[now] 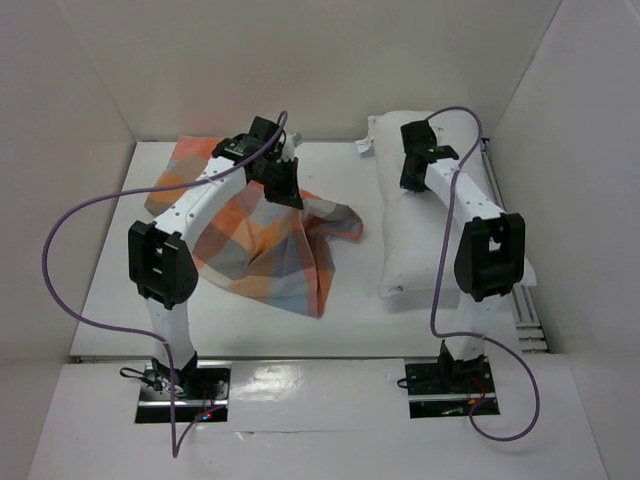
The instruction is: Put the pillow into the pillowcase
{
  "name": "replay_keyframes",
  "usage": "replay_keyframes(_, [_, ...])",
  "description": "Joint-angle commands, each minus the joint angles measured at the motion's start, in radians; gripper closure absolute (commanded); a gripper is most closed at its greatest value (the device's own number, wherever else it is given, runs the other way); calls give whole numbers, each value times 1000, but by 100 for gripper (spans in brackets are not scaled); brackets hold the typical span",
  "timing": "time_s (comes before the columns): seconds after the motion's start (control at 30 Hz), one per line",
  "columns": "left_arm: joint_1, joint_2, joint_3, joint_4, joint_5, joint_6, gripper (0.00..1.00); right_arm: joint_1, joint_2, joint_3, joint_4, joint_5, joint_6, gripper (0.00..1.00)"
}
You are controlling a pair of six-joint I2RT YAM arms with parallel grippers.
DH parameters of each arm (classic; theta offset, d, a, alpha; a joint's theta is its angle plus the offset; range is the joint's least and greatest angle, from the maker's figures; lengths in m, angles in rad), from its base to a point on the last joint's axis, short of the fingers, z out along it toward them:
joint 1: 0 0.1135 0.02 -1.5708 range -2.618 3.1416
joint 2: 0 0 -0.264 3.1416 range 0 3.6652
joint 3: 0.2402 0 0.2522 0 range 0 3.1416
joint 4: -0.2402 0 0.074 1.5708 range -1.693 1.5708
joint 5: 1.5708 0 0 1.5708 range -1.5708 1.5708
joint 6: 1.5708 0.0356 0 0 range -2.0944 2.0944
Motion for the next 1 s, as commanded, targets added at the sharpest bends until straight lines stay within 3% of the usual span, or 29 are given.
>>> replay_keyframes(0.0, [58,23,43,-25,89,-5,100,10,-132,-71,33,-30,12,100])
replay_keyframes(0.2, [119,70,84,-25,115,-24,100,82,-526,-312,76,-171,-27,100])
replay_keyframes(0.4, [231,90,95,-16,115,-130,100,271,-746,-527,113,-216,-60,100])
replay_keyframes(0.43, [244,79,84,-16,104,-139,100,286,-746,-527,87,-199,-60,87])
replay_keyframes(0.5, [265,66,84,-16,87,-150,100,296,-701,-449,-18,-176,-60,27])
replay_keyframes(0.53, [279,52,74,-6,87,-150,100,296,-658,-374,-104,-153,-50,7])
replay_keyframes(0.6, [288,43,73,-6,77,-150,100,325,-644,-323,-172,-130,-18,1])
replay_keyframes(0.63, [288,43,64,-6,77,-150,100,342,-644,-308,-200,-130,-8,1])
replay_keyframes(0.7, [288,33,55,-6,67,-150,100,414,-689,-326,-235,-142,25,18])
replay_keyframes(0.77, [288,33,55,-6,67,-150,100,457,-757,-358,-252,-190,47,48])
replay_keyframes(0.8, [288,33,55,4,67,-150,100,486,-771,-378,-294,-202,77,56])
replay_keyframes(0.83, [288,33,55,4,67,-150,100,497,-780,-378,-319,-237,90,56])
replay_keyframes(0.87, [288,33,55,4,67,-150,100,506,-780,-392,-344,-260,100,42])
replay_keyframes(0.93, [288,33,46,4,67,-150,100,520,-780,-406,-411,-329,143,0])
replay_keyframes(0.97, [288,33,46,4,67,-150,100,535,-780,-425,-425,-351,159,0])
